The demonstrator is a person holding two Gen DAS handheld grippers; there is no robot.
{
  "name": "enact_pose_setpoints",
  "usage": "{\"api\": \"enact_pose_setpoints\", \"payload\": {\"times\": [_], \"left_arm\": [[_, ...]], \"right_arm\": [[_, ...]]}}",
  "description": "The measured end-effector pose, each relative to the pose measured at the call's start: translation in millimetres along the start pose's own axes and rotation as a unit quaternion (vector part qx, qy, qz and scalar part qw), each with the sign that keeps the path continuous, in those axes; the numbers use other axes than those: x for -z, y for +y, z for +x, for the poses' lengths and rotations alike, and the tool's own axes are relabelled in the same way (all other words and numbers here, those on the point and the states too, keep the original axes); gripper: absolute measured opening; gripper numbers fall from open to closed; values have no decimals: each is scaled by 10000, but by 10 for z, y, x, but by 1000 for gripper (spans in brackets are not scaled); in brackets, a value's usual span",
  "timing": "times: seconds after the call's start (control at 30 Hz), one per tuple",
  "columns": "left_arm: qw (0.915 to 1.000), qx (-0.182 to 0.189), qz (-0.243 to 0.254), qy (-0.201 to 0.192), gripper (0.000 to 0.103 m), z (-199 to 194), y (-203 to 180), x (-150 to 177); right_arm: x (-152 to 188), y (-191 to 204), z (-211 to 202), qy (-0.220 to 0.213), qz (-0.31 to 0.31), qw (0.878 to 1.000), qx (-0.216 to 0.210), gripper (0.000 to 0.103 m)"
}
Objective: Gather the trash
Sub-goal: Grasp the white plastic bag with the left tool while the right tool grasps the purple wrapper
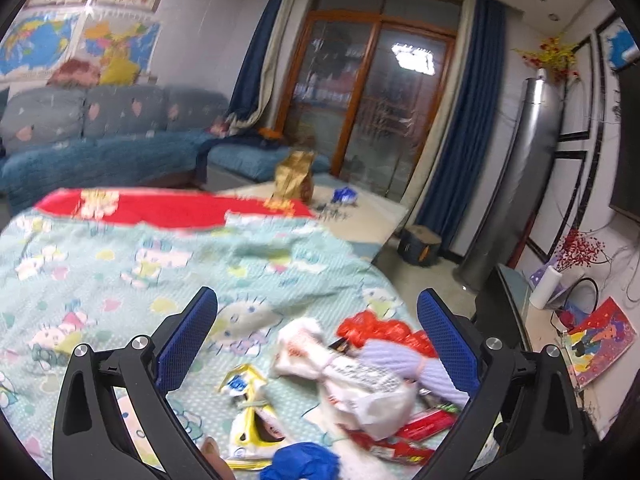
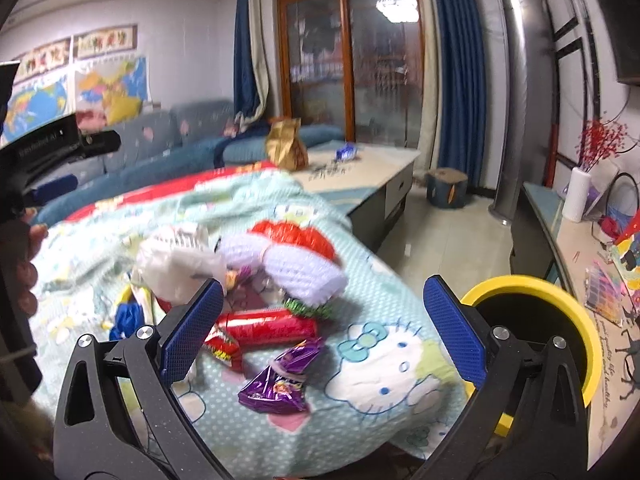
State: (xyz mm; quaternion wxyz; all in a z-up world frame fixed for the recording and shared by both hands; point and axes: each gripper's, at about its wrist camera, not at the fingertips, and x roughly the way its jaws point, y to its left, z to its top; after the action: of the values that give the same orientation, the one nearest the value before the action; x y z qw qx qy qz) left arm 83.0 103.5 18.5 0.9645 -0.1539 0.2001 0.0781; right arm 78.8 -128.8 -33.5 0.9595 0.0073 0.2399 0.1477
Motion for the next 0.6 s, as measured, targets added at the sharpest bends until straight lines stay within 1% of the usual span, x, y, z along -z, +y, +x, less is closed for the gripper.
{"api": "enact_pose_setpoints", "payload": {"times": [0.03,0.13,0.17,0.23,0.3,0.33,0.37,0.4,0.43,0.47,0.5,0.57,0.6], "left_arm": [[10000,15,-44,83,97,27,37,21],[9985,-6,-167,527,97,199,131,111],[9968,135,-298,728,97,268,156,157],[9941,275,-450,950,96,341,161,232],[9921,425,-493,1070,96,376,109,322],[9912,488,-517,1115,96,387,83,356],[9890,646,-605,1184,96,413,58,400],[9866,785,-704,1248,96,438,31,441],[9848,849,-763,1310,96,460,-3,479],[9838,879,-771,1356,96,478,-45,508],[9833,885,-762,1393,96,503,-85,516],[9827,842,-719,1481,96,535,-148,563],[9824,799,-721,1528,96,559,-159,577]], "right_arm": [[17,14,72,156,15,9999,4,92],[70,-3,213,479,100,9988,10,92],[101,-19,267,626,148,9979,-23,86],[159,-53,339,826,268,9961,-159,80],[227,-84,412,1057,411,9931,-287,73],[267,-118,460,1207,541,9904,-410,67],[301,-144,504,1344,661,9872,-543,62],[324,-156,548,1439,748,9847,-638,60],[364,-184,594,1608,896,9799,-763,54],[399,-204,623,1708,1003,9766,-838,49],[429,-221,632,1736,1101,9743,-925,47],[434,-236,602,1721,1127,9733,-1016,40],[435,-232,594,1718,1114,9728,-1080,30]]}}
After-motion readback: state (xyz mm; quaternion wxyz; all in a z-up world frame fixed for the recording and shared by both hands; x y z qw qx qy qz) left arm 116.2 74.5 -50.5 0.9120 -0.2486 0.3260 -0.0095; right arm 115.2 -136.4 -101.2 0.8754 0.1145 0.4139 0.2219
